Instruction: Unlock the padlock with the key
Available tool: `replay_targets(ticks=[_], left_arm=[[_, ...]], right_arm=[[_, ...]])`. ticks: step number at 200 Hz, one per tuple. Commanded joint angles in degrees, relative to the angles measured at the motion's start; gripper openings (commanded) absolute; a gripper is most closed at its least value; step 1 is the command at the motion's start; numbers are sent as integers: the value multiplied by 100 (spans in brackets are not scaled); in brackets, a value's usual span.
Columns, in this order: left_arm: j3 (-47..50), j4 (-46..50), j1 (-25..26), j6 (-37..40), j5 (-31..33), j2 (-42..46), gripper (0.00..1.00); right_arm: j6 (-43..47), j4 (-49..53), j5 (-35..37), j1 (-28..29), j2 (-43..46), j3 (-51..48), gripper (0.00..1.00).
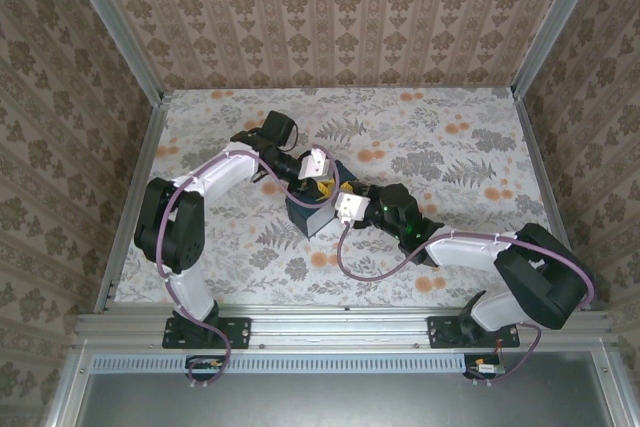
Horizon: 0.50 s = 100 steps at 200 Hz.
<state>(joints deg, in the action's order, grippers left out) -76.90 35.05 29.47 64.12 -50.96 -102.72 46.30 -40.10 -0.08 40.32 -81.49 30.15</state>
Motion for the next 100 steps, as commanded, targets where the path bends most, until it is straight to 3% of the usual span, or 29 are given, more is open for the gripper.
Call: replay_targets(ticks=[1,100], left_arm=[[-35,292,-12,111,-177,-81,13],[-25,279,-12,114,-191,-47,12]], right_arm=[[-103,24,-91,-41,28,75,24],[-650,1077,-474,-203,485,376,7]])
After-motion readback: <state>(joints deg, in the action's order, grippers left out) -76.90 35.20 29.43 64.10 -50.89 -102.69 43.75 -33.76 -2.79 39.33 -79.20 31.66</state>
